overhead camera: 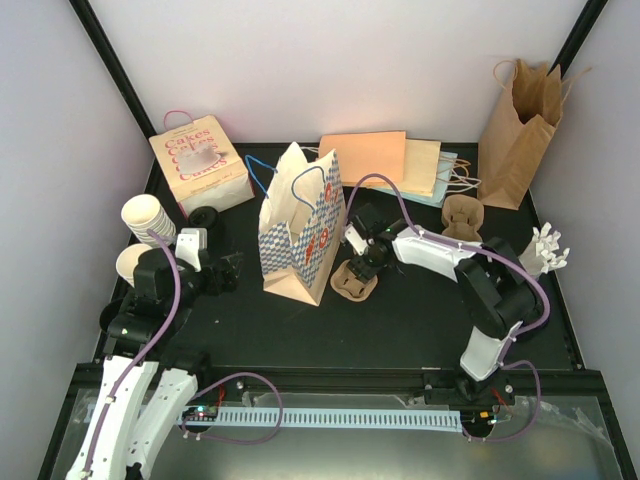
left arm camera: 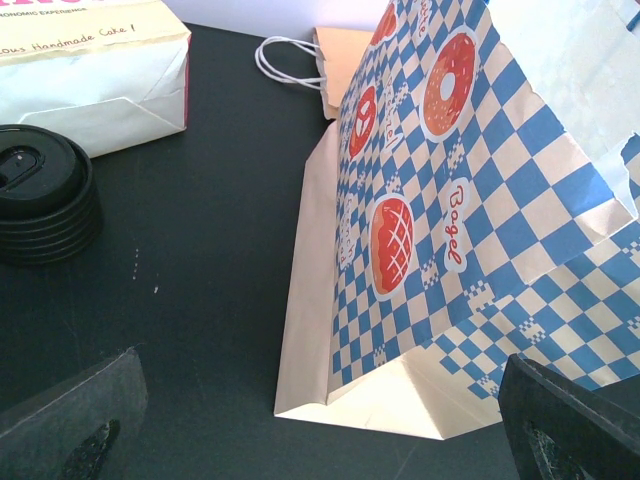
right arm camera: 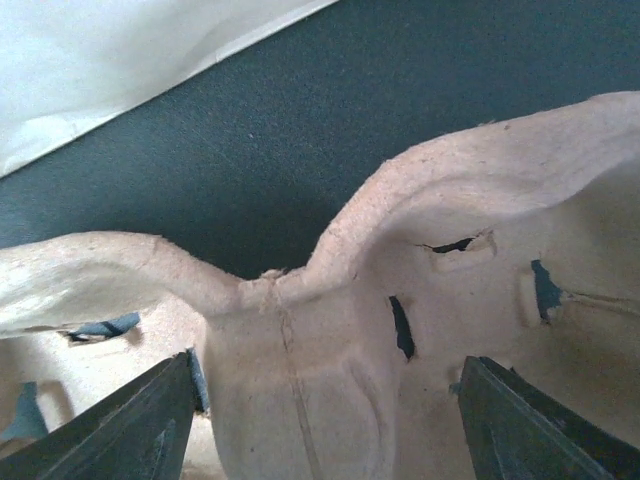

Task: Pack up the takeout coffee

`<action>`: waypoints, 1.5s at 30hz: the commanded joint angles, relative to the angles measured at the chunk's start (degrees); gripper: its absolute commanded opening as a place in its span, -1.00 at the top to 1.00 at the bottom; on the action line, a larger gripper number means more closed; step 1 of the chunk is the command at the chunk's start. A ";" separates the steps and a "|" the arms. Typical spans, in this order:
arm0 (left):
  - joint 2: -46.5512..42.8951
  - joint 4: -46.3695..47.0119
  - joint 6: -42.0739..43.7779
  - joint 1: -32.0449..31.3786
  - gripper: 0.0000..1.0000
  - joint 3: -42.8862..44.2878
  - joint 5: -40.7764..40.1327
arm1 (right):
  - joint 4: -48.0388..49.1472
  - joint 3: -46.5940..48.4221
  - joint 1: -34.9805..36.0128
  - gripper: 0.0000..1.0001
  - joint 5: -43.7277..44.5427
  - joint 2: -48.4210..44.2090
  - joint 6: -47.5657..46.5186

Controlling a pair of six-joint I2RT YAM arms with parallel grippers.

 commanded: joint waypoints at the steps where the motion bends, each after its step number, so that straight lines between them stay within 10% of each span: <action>1: 0.15 1.40 0.47 -0.22 -0.97 0.00 0.38 | 0.19 1.45 0.18 -0.49 0.19 2.03 -0.60; 19: 0.30 1.31 0.38 -0.17 -0.98 0.00 0.18 | 1.35 0.48 0.18 -0.10 1.05 1.77 0.00; 45: -0.04 1.23 0.32 -0.17 -0.98 0.01 0.02 | 0.15 1.43 0.09 -0.36 0.60 1.80 0.43</action>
